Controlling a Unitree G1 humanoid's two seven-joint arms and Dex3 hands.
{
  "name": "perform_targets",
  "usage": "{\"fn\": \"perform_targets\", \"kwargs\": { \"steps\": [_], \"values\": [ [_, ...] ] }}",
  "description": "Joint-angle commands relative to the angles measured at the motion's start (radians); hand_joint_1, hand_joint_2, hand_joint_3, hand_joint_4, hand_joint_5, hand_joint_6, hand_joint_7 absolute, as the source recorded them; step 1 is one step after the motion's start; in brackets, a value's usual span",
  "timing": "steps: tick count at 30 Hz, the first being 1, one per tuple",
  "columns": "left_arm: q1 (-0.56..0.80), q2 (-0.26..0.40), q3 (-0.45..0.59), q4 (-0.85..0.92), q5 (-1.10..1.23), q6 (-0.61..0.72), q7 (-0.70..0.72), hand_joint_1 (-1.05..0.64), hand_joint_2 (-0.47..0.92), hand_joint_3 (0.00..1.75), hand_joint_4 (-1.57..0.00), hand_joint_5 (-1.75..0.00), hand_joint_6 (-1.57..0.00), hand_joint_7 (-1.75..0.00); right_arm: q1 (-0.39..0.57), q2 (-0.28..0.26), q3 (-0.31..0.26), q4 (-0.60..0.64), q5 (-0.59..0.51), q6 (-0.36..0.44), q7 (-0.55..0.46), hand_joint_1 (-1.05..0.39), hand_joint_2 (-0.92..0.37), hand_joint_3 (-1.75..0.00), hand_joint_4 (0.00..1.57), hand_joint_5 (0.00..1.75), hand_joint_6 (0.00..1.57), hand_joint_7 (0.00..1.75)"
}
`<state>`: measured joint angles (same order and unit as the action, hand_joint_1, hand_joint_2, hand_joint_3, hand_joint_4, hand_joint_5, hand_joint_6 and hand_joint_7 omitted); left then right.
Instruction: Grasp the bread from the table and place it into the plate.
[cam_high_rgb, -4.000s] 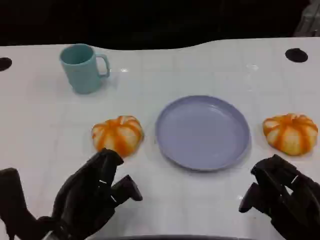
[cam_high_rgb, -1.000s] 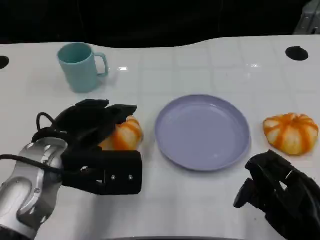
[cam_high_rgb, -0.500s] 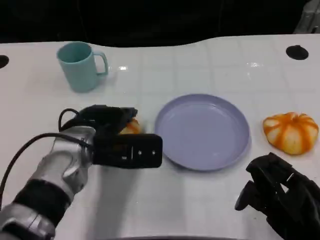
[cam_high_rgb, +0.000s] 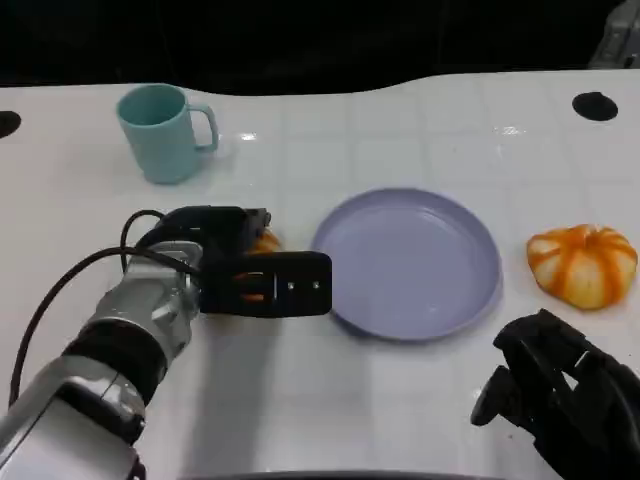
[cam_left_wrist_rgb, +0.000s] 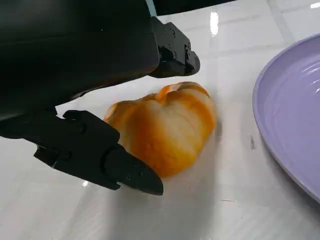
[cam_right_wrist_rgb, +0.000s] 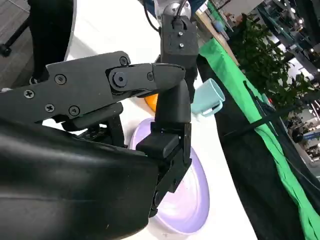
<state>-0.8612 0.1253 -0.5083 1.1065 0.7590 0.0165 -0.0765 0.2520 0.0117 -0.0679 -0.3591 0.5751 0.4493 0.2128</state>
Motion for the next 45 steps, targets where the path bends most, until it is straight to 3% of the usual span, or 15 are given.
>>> {"fn": "perform_targets", "kwargs": {
  "steps": [1, 10, 12, 16, 17, 19, 20, 23, 25, 26, 27, 34, 36, 38, 45],
  "values": [
    [-0.045, 0.003, -0.017, 0.056, -0.008, -0.014, 0.015, -0.33, 0.77, 0.01, -0.03, -0.08, -0.18, 0.00, 0.009, -0.011, -0.011, -0.013, 0.007, -0.009, 0.008, -0.51, -0.92, -0.25, 0.59, 1.72, 0.54, 1.43],
    [-0.062, -0.004, -0.035, 0.130, -0.017, -0.050, 0.055, -0.32, 0.81, 0.01, -0.07, -0.08, -0.19, 0.00, 0.013, -0.013, -0.015, -0.017, 0.009, -0.009, 0.009, -0.52, -0.92, -0.24, 0.58, 1.72, 0.54, 1.42],
    [-0.056, 0.000, -0.034, 0.144, -0.024, -0.082, 0.089, -0.31, 0.84, 0.02, -0.17, -0.11, -0.25, -0.03, 0.017, -0.014, -0.015, -0.022, 0.009, -0.008, 0.008, -0.52, -0.92, -0.24, 0.58, 1.72, 0.54, 1.42],
    [-0.035, 0.004, -0.006, 0.167, -0.058, -0.146, 0.175, -0.23, 0.90, 0.01, -0.65, -0.16, -0.61, -0.05, 0.023, -0.017, -0.017, -0.027, 0.010, -0.007, 0.008, -0.52, -0.92, -0.23, 0.58, 1.72, 0.54, 1.42],
    [-0.031, 0.005, -0.005, 0.171, -0.059, -0.159, 0.199, -0.23, 0.91, 0.06, -0.77, -0.71, -0.89, -0.07, 0.024, -0.018, -0.018, -0.027, 0.010, -0.008, 0.010, -0.52, -0.92, -0.23, 0.58, 1.72, 0.53, 1.42],
    [-0.024, 0.009, -0.011, 0.181, -0.054, -0.179, 0.248, -0.23, 0.92, 0.07, -0.77, -1.25, -1.11, -0.07, 0.027, -0.018, -0.020, -0.030, 0.012, -0.004, 0.007, -0.52, -0.92, -0.23, 0.58, 1.71, 0.53, 1.41],
    [-0.019, 0.010, -0.011, 0.185, -0.055, -0.189, 0.276, -0.24, 0.90, 0.05, -0.78, -1.41, -1.21, -0.08, 0.028, -0.018, -0.020, -0.032, 0.013, -0.002, 0.004, -0.52, -0.92, -0.22, 0.58, 1.71, 0.54, 1.41],
    [-0.003, 0.013, -0.015, 0.192, -0.053, -0.220, 0.368, -0.23, 0.89, 0.03, -0.79, -1.70, -1.30, -0.12, 0.028, -0.019, -0.023, -0.032, 0.018, 0.001, 0.004, -0.52, -0.92, -0.22, 0.58, 1.70, 0.54, 1.40],
    [-0.001, 0.014, -0.020, 0.197, -0.050, -0.226, 0.393, -0.23, 0.91, 0.06, -0.80, -1.73, -0.88, -1.15, 0.027, -0.019, -0.023, -0.032, 0.019, 0.001, 0.004, -0.52, -0.92, -0.21, 0.59, 1.70, 0.54, 1.40],
    [0.003, 0.015, -0.018, 0.197, -0.052, -0.234, 0.415, -0.22, 0.91, 0.10, -0.81, -1.74, -0.74, -1.46, 0.027, -0.019, -0.025, -0.032, 0.022, 0.004, 0.004, -0.52, -0.92, -0.21, 0.59, 1.70, 0.54, 1.40],
    [0.005, 0.015, -0.017, 0.198, -0.054, -0.240, 0.430, -0.22, 0.92, 0.18, -0.83, -1.74, -0.69, -1.58, 0.027, -0.019, -0.026, -0.031, 0.025, 0.006, 0.005, -0.52, -0.92, -0.21, 0.59, 1.70, 0.54, 1.40],
    [0.011, 0.020, -0.003, 0.191, -0.066, -0.288, 0.517, -0.18, 0.89, 0.28, -0.85, -1.75, -0.63, -1.73, 0.026, -0.024, -0.026, -0.026, 0.022, -0.002, 0.010, -0.51, -0.92, -0.21, 0.59, 1.71, 0.54, 1.40],
    [0.013, 0.023, 0.007, 0.185, -0.074, -0.313, 0.558, -0.18, 0.71, 0.69, -0.87, -1.75, -0.62, -1.74, 0.026, -0.026, -0.025, -0.023, 0.017, -0.008, 0.013, -0.51, -0.92, -0.22, 0.59, 1.71, 0.54, 1.40],
    [0.003, 0.025, 0.022, 0.177, -0.086, -0.329, 0.583, -0.17, 0.63, 0.86, -0.88, -1.75, -0.62, -1.75, 0.023, -0.026, -0.026, -0.020, 0.015, -0.007, 0.010, -0.52, -0.92, -0.22, 0.59, 1.72, 0.54, 1.40],
    [-0.006, 0.028, 0.045, 0.164, -0.104, -0.364, 0.625, -0.09, 0.55, 0.99, -0.88, -1.75, -0.62, -1.75, 0.020, -0.025, -0.027, -0.016, 0.017, -0.007, 0.010, -0.51, -0.92, -0.24, 0.59, 1.73, 0.54, 1.42]
  ]
}}
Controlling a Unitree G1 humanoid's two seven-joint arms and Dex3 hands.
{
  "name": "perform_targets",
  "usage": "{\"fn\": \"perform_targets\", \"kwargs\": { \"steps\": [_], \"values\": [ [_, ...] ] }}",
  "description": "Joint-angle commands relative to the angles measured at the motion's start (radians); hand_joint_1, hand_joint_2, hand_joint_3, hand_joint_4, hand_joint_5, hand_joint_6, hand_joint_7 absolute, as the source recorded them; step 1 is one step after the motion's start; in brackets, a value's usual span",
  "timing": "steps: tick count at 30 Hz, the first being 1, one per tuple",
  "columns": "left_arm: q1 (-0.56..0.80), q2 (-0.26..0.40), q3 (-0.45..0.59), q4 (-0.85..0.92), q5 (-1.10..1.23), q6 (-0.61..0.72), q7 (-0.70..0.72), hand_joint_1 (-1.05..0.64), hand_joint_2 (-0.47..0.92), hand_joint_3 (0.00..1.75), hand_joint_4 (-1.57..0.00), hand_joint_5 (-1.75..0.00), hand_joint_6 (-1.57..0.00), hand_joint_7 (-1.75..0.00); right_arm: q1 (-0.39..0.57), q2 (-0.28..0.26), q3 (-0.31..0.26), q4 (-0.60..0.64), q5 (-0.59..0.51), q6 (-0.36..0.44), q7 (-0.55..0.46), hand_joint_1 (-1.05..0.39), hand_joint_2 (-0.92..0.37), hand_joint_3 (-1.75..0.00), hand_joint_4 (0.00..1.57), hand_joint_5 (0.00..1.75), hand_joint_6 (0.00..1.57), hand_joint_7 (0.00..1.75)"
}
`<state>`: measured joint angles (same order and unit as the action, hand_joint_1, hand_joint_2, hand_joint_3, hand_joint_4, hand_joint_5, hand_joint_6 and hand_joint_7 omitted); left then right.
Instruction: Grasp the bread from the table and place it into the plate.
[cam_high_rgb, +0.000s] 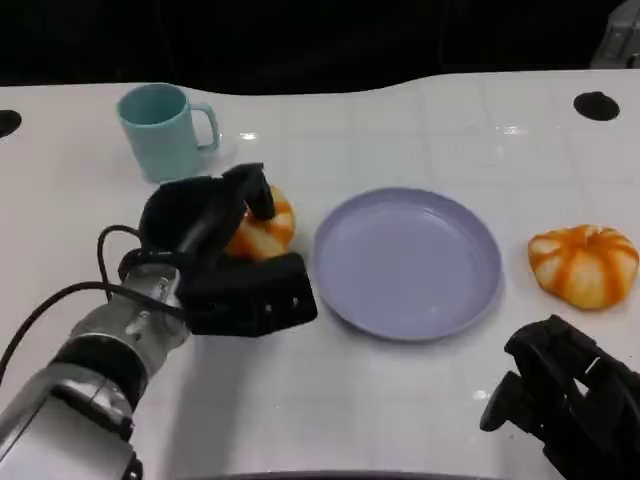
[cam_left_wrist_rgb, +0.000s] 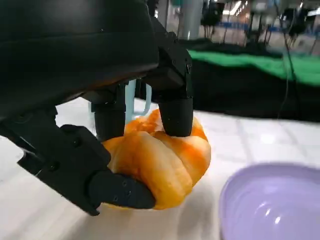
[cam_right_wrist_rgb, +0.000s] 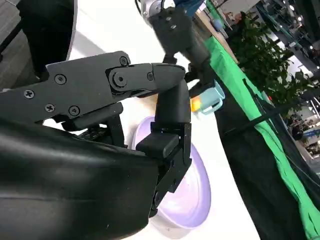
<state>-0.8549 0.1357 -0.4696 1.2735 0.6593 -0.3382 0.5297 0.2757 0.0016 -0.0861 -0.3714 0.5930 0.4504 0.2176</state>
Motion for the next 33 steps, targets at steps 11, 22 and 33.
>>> {"fn": "perform_targets", "kwargs": {
  "steps": [11, 22, 33],
  "values": [
    [-0.092, 0.006, 0.076, -0.066, -0.076, -0.108, -0.064, -0.11, 0.50, 1.14, -0.90, -1.75, -0.68, -1.75, -0.006, -0.008, -0.009, 0.014, -0.005, -0.023, 0.022, -0.52, -0.92, -0.23, 0.60, 1.73, 0.56, 1.42],
    [-0.171, -0.027, 0.060, -0.089, -0.093, -0.209, -0.302, -0.14, 0.40, 1.32, -0.94, -1.75, -0.75, -1.75, -0.001, -0.007, -0.004, 0.008, -0.005, -0.018, 0.021, -0.51, -0.92, -0.22, 0.60, 1.72, 0.55, 1.42],
    [-0.198, -0.100, 0.006, -0.064, -0.059, -0.211, -0.380, -0.20, 0.46, 1.22, -0.94, -1.75, -0.77, -1.75, 0.008, -0.009, 0.005, -0.006, -0.011, -0.023, 0.017, -0.52, -0.92, -0.23, 0.59, 1.72, 0.54, 1.42]
  ]
}}
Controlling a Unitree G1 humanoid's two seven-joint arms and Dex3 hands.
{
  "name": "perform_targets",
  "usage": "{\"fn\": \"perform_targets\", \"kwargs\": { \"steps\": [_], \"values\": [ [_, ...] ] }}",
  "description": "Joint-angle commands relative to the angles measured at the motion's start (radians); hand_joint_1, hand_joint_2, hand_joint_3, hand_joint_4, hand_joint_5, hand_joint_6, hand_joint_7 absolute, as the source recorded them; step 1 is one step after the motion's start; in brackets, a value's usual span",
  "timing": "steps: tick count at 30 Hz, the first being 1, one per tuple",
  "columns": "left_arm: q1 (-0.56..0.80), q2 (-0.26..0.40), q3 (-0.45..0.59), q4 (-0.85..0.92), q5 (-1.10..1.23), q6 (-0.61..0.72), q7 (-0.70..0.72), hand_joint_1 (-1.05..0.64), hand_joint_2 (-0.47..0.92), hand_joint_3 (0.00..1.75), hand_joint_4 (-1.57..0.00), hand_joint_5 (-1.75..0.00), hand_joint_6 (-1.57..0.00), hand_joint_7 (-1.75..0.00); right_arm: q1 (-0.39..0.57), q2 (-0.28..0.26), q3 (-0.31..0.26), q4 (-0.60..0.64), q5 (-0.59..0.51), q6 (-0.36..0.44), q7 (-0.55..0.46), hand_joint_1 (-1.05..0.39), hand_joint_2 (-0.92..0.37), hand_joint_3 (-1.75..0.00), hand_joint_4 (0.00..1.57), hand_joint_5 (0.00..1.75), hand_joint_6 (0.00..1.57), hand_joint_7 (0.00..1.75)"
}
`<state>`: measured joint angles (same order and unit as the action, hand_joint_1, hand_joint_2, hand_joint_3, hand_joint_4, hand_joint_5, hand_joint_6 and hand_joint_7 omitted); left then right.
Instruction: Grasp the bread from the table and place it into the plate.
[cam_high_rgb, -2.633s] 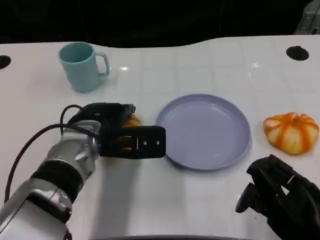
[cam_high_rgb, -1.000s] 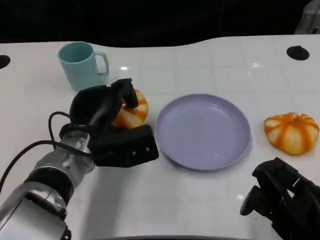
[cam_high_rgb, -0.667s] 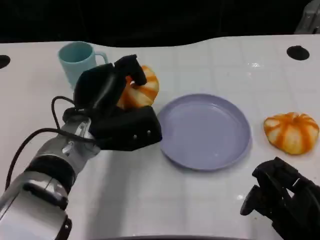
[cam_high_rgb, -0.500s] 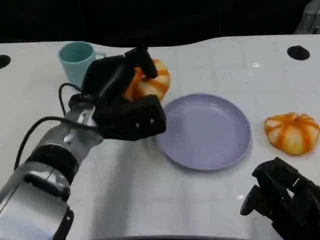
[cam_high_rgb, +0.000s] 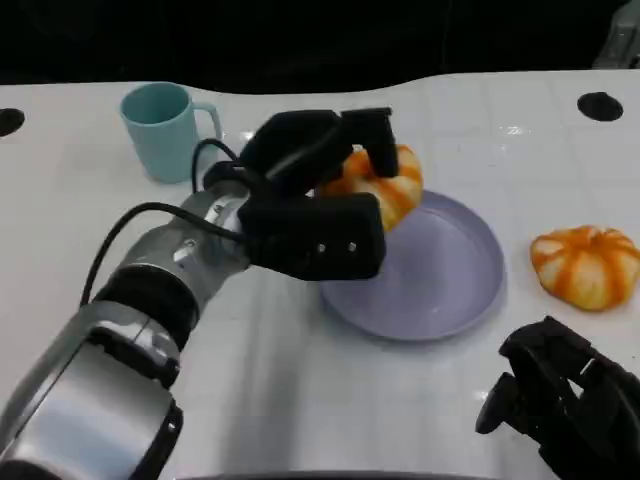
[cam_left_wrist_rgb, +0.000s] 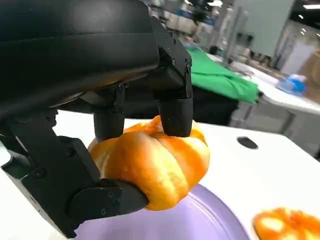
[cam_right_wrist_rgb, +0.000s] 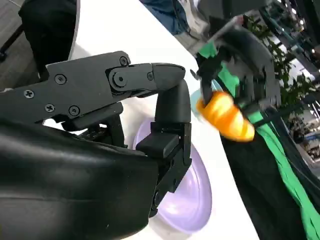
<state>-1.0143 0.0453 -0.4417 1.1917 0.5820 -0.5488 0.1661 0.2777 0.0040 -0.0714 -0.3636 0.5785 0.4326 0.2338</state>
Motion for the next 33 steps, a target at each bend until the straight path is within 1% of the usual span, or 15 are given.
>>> {"fn": "perform_targets", "kwargs": {
  "steps": [1, 4, 5, 8, 10, 11, 13, 15, 20, 27, 28, 29, 30, 32, 33],
  "values": [
    [-0.043, -0.025, -0.039, 0.030, 0.033, 0.007, -0.018, -0.19, 0.50, 1.15, -0.91, -1.75, -0.76, -1.75, 0.008, -0.011, -0.010, -0.015, 0.004, -0.004, 0.000, -0.52, -0.92, -0.23, 0.59, 1.72, 0.54, 1.42],
    [-0.051, -0.043, -0.060, 0.049, 0.050, 0.015, -0.016, -0.17, 0.54, 1.09, -0.89, -1.75, -0.74, -1.75, 0.010, -0.011, -0.010, -0.017, 0.006, -0.004, 0.000, -0.52, -0.92, -0.22, 0.59, 1.72, 0.55, 1.43],
    [-0.052, -0.043, -0.061, 0.051, 0.050, 0.015, -0.014, -0.17, 0.54, 1.08, -0.89, -1.75, -0.74, -1.75, 0.010, -0.011, -0.010, -0.017, 0.006, -0.004, 0.000, -0.52, -0.92, -0.22, 0.59, 1.72, 0.55, 1.43],
    [-0.061, -0.075, -0.092, 0.072, 0.080, 0.045, 0.019, -0.16, 0.54, 1.07, -0.90, -1.75, -0.75, -1.75, 0.013, -0.005, -0.010, -0.020, 0.012, -0.002, -0.003, -0.51, -0.92, -0.20, 0.59, 1.71, 0.55, 1.41],
    [-0.062, -0.080, -0.095, 0.077, 0.086, 0.050, 0.025, -0.16, 0.54, 1.06, -0.90, -1.75, -0.75, -1.75, 0.014, -0.005, -0.010, -0.021, 0.012, -0.002, -0.003, -0.51, -0.92, -0.20, 0.59, 1.71, 0.55, 1.41],
    [-0.067, -0.090, -0.103, 0.083, 0.094, 0.066, 0.020, -0.16, 0.55, 1.03, -0.90, -1.75, -0.74, -1.75, 0.015, -0.005, -0.007, -0.022, 0.009, -0.005, 0.000, -0.52, -0.92, -0.20, 0.59, 1.70, 0.55, 1.41],
    [-0.074, -0.102, -0.115, 0.090, 0.103, 0.088, 0.014, -0.18, 0.61, 0.87, -0.90, -1.75, -0.71, -1.75, 0.018, -0.006, -0.004, -0.023, 0.005, -0.010, 0.003, -0.52, -0.92, -0.21, 0.60, 1.70, 0.55, 1.40],
    [-0.075, -0.105, -0.119, 0.091, 0.104, 0.094, 0.013, -0.18, 0.62, 0.83, -0.90, -1.75, -0.70, -1.75, 0.018, -0.007, -0.003, -0.023, 0.004, -0.011, 0.003, -0.52, -0.92, -0.21, 0.60, 1.70, 0.56, 1.40],
    [-0.077, -0.127, -0.133, 0.103, 0.120, 0.138, 0.023, -0.15, 0.64, 0.81, -0.90, -1.75, -0.70, -1.75, 0.028, -0.004, 0.003, -0.038, 0.000, -0.007, -0.007, -0.52, -0.92, -0.22, 0.59, 1.70, 0.54, 1.40],
    [-0.078, -0.128, -0.136, 0.104, 0.118, 0.141, 0.025, -0.14, 0.65, 0.80, -0.90, -1.75, -0.70, -1.75, 0.029, -0.004, 0.003, -0.039, -0.001, -0.006, -0.008, -0.52, -0.92, -0.22, 0.58, 1.70, 0.54, 1.41],
    [-0.082, -0.139, -0.141, 0.110, 0.123, 0.180, 0.021, -0.14, 0.65, 0.80, -0.90, -1.75, -0.70, -1.75, 0.030, -0.004, 0.002, -0.038, 0.002, -0.008, -0.004, -0.52, -0.92, -0.22, 0.58, 1.70, 0.54, 1.41],
    [-0.086, -0.147, -0.145, 0.115, 0.127, 0.210, 0.019, -0.13, 0.72, 0.58, -0.81, -1.75, -0.64, -1.69, 0.031, -0.003, 0.002, -0.037, 0.004, -0.009, -0.002, -0.52, -0.92, -0.23, 0.57, 1.70, 0.53, 1.42],
    [-0.089, -0.153, -0.147, 0.117, 0.129, 0.232, 0.017, -0.12, 0.76, 0.48, -0.78, -1.75, -0.63, -1.67, 0.031, -0.003, 0.001, -0.037, 0.005, -0.009, 0.000, -0.52, -0.92, -0.23, 0.57, 1.70, 0.53, 1.42],
    [-0.090, -0.157, -0.150, 0.118, 0.129, 0.247, 0.016, -0.12, 0.80, 0.39, -0.75, -1.75, -0.61, -1.65, 0.032, -0.003, 0.001, -0.036, 0.006, -0.010, 0.001, -0.52, -0.92, -0.24, 0.57, 1.71, 0.53, 1.42],
    [-0.088, -0.163, -0.129, 0.119, 0.102, 0.251, -0.018, -0.12, 0.81, 0.37, -0.75, -1.75, -0.61, -1.65, 0.031, -0.004, 0.001, -0.038, 0.005, -0.007, -0.002, -0.52, -0.92, -0.24, 0.57, 1.71, 0.53, 1.43]
  ]
}}
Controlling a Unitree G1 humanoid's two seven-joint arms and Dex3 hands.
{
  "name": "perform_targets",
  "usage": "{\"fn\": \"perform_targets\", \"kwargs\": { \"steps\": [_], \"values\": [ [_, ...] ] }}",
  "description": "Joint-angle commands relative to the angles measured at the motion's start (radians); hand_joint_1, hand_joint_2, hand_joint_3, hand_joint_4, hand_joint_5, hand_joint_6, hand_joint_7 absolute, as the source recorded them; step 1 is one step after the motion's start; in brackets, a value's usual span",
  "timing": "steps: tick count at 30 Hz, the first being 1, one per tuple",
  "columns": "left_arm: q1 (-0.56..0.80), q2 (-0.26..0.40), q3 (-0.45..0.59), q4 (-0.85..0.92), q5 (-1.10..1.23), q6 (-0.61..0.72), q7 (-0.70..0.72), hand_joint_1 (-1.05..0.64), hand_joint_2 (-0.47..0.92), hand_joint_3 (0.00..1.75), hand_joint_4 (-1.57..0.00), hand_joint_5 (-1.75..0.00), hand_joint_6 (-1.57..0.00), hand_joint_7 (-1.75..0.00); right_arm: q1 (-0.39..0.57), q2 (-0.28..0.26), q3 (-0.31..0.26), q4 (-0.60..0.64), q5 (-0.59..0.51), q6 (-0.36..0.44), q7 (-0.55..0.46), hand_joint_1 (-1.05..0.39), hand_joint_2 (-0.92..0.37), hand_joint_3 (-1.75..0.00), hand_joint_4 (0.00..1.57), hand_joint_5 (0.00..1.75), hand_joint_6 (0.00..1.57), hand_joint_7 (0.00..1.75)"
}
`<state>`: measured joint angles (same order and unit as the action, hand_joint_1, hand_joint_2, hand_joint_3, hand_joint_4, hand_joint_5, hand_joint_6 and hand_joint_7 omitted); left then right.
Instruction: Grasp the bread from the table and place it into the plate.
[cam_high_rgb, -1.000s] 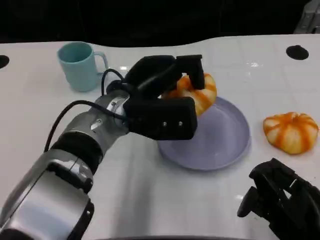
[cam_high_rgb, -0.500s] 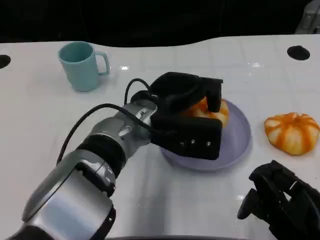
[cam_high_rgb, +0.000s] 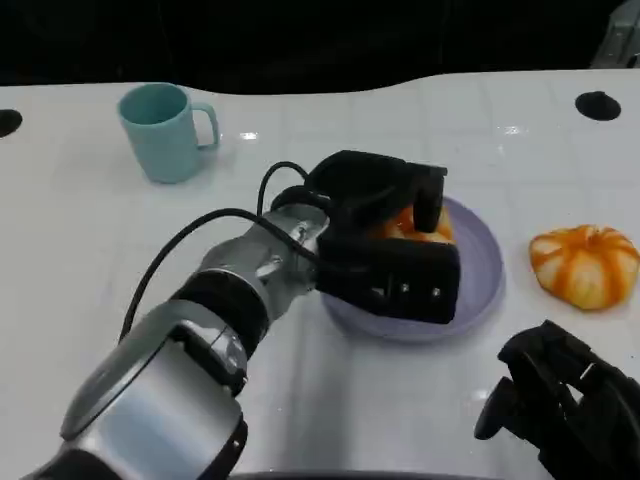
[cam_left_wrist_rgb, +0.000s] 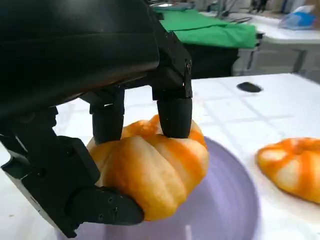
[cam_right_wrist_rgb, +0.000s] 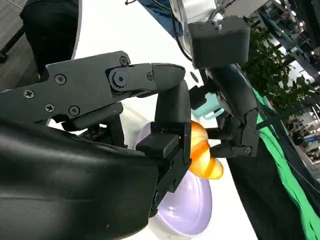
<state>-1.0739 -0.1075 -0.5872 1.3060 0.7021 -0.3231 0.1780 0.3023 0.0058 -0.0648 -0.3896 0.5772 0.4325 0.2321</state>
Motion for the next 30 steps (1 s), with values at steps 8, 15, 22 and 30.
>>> {"fn": "perform_targets", "kwargs": {
  "steps": [8, 15, 22, 30],
  "values": [
    [-0.049, -0.014, 0.017, 0.002, -0.034, 0.075, -0.215, -0.50, 0.92, 0.24, -0.27, -0.28, -0.34, -0.01, 0.005, -0.006, -0.008, -0.015, 0.010, 0.000, -0.005, -0.52, -0.92, -0.22, 0.57, 1.71, 0.53, 1.43],
    [-0.064, -0.008, 0.005, -0.006, -0.036, 0.097, -0.304, -0.76, 0.92, 0.32, -0.07, -0.11, -0.15, 0.00, 0.003, -0.010, -0.012, -0.008, 0.012, -0.003, 0.002, -0.53, -0.92, -0.22, 0.57, 1.70, 0.53, 1.42],
    [-0.067, 0.017, 0.025, -0.019, -0.062, 0.077, -0.364, -0.90, 0.92, 0.39, 0.00, -0.06, -0.07, 0.00, -0.003, -0.010, -0.015, 0.002, 0.011, -0.008, 0.008, -0.52, -0.92, -0.20, 0.58, 1.70, 0.54, 1.40],
    [-0.019, 0.101, 0.162, -0.084, -0.211, -0.059, -0.468, -0.92, 0.92, 0.45, -0.06, -0.09, -0.11, -0.02, -0.007, -0.011, -0.015, 0.002, 0.011, -0.005, 0.000, -0.53, -0.92, -0.20, 0.58, 1.71, 0.56, 1.40]
  ]
}}
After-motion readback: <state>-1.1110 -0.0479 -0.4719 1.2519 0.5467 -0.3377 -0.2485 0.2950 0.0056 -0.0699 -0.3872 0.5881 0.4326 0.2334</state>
